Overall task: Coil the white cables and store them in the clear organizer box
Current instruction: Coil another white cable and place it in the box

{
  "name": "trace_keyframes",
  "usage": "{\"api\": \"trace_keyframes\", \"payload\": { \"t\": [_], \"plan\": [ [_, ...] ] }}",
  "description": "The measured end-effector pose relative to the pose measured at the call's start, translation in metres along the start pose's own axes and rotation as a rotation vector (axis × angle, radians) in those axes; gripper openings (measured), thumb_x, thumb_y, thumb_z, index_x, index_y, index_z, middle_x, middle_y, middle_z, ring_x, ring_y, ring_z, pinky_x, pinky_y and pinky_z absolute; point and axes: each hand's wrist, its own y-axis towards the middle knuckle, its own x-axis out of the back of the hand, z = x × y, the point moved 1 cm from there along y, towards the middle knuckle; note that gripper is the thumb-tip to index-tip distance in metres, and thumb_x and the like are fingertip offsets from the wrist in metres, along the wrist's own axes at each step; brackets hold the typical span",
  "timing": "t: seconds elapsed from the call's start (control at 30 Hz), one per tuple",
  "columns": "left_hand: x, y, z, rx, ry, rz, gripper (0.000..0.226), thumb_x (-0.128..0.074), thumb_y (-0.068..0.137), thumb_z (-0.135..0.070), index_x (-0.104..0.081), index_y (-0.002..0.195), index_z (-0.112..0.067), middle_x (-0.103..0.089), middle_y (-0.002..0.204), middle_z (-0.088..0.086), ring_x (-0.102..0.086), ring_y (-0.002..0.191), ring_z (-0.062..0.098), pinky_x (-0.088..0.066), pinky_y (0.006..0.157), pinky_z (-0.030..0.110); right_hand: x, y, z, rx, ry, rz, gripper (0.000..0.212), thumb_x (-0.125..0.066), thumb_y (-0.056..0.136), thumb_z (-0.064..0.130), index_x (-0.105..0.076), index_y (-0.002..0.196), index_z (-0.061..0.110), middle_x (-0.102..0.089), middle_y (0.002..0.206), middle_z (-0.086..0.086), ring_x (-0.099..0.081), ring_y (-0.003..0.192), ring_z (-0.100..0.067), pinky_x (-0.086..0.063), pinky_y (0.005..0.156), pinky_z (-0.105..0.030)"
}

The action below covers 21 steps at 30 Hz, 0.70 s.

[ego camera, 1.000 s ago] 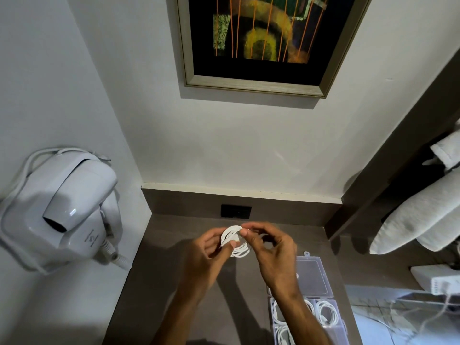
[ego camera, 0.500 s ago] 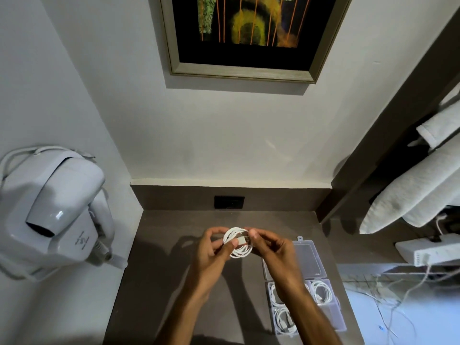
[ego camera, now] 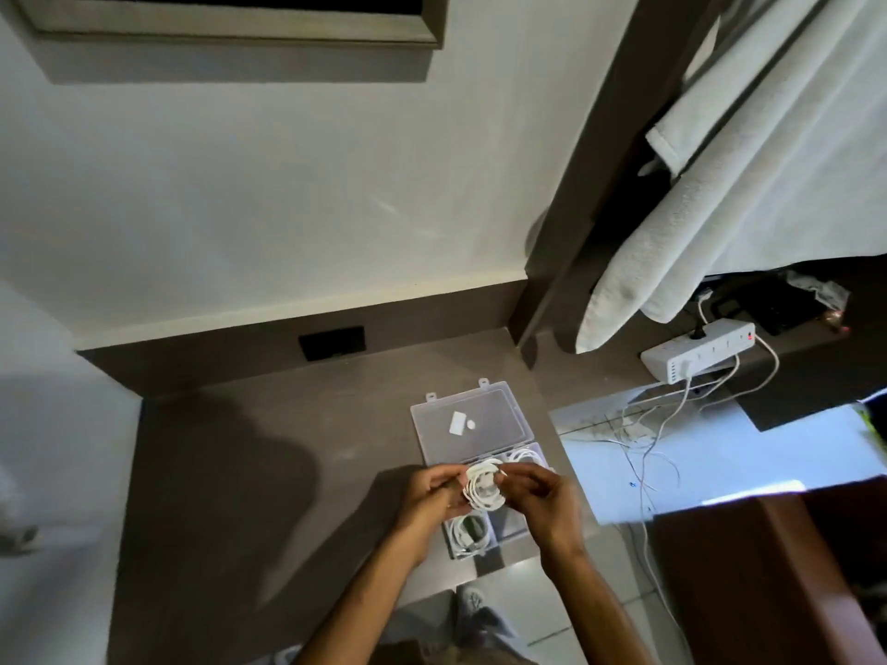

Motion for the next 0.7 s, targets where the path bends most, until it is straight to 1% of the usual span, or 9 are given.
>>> {"api": "trace_keyframes", "payload": {
  "t": [0.1,0.17,0.23,0.3,0.4,0.47,0.57,0.63,0.7],
  "plan": [
    [-0.035,0.024,0.034,0.046,0.031,-0.136,0.013,-0.06,0.097,0.011,-0.066,0.108,0.009,-0.068,0.112,0.029,-0.067,0.088,0.03,-0.062,0.068,0.031,0.025,0.025,-0.033,-0.049,-0.099,-0.01,0.014,-0.079,0.086,-0.016,-0.076,0.099,-0.015,-0.069,0.071,-0.029,-0.064,0.064,-0.023,-0.063,0.061,-0.027],
    [-0.054,0.035,0.054,0.031,0.114,-0.234,0.009,-0.062,0.094,0.014,-0.067,0.1,0.009,-0.071,0.115,0.032,-0.069,0.095,0.037,-0.062,0.086,0.048,0.037,0.04,-0.054,-0.054,-0.235,0.012,0.012,-0.075,0.084,-0.023,-0.076,0.093,-0.016,-0.072,0.074,-0.026,-0.065,0.066,-0.026,-0.065,0.067,-0.042],
    [-0.064,0.039,0.07,-0.007,0.244,-0.304,0.012,-0.063,0.091,0.014,-0.071,0.1,0.012,-0.075,0.11,0.03,-0.072,0.104,0.041,-0.058,0.097,0.054,0.042,0.05,-0.07,-0.045,-0.34,0.047,0.017,-0.071,0.082,-0.026,-0.078,0.086,-0.011,-0.079,0.083,-0.028,-0.073,0.074,-0.035,-0.065,0.078,-0.055],
    [-0.07,0.042,0.081,-0.063,0.343,-0.375,0.015,-0.065,0.088,0.014,-0.076,0.097,0.01,-0.079,0.1,0.026,-0.075,0.099,0.04,-0.059,0.095,0.051,0.044,0.057,-0.082,-0.012,-0.436,0.092,0.02,-0.072,0.084,-0.019,-0.079,0.081,0.0,-0.082,0.084,-0.02,-0.078,0.082,-0.037,-0.066,0.081,-0.05],
    [-0.079,0.041,0.086,-0.119,0.48,-0.458,0.015,-0.068,0.086,0.009,-0.079,0.092,0.001,-0.082,0.091,0.016,-0.078,0.091,0.031,-0.061,0.088,0.043,0.047,0.064,-0.092,0.059,-0.588,0.123,0.027,-0.077,0.088,-0.004,-0.074,0.078,0.02,-0.081,0.08,0.0,-0.078,0.077,-0.018,-0.062,0.073,-0.028],
    [-0.085,0.038,0.087,-0.153,0.559,-0.498,0.014,-0.067,0.087,0.006,-0.077,0.09,-0.005,-0.082,0.088,0.011,-0.077,0.087,0.026,-0.061,0.082,0.04,0.05,0.067,-0.096,0.094,-0.594,0.151,0.022,-0.074,0.091,-0.004,-0.075,0.083,0.017,-0.081,0.081,-0.001,-0.077,0.075,-0.018,-0.063,0.072,-0.029],
    [-0.091,0.034,0.088,-0.18,0.661,-0.553,0.014,-0.068,0.09,-0.001,-0.076,0.09,-0.012,-0.081,0.088,0.004,-0.075,0.086,0.02,-0.059,0.077,0.033,0.053,0.07,-0.101,0.152,-0.596,0.191,0.017,-0.07,0.093,-0.006,-0.076,0.091,0.01,-0.08,0.086,-0.006,-0.077,0.079,-0.025,-0.068,0.075,-0.039],
    [-0.093,0.034,0.094,-0.166,0.71,-0.565,0.011,-0.069,0.093,-0.007,-0.077,0.094,-0.016,-0.08,0.093,0.002,-0.073,0.088,0.018,-0.055,0.074,0.026,0.054,0.07,-0.106,0.187,-0.644,0.216,0.014,-0.068,0.097,-0.001,-0.075,0.098,0.011,-0.08,0.095,-0.004,-0.076,0.082,-0.022,-0.068,0.077,-0.04],
    [-0.095,0.036,0.101,-0.199,0.657,-0.55,0.013,-0.066,0.095,-0.006,-0.077,0.1,-0.009,-0.078,0.1,0.01,-0.072,0.095,0.026,-0.05,0.076,0.022,0.054,0.068,-0.11,0.231,-0.716,0.214,0.014,-0.066,0.1,0.006,-0.074,0.109,0.015,-0.076,0.112,-0.001,-0.074,0.09,-0.017,-0.069,0.077,-0.035]
  ]
}}
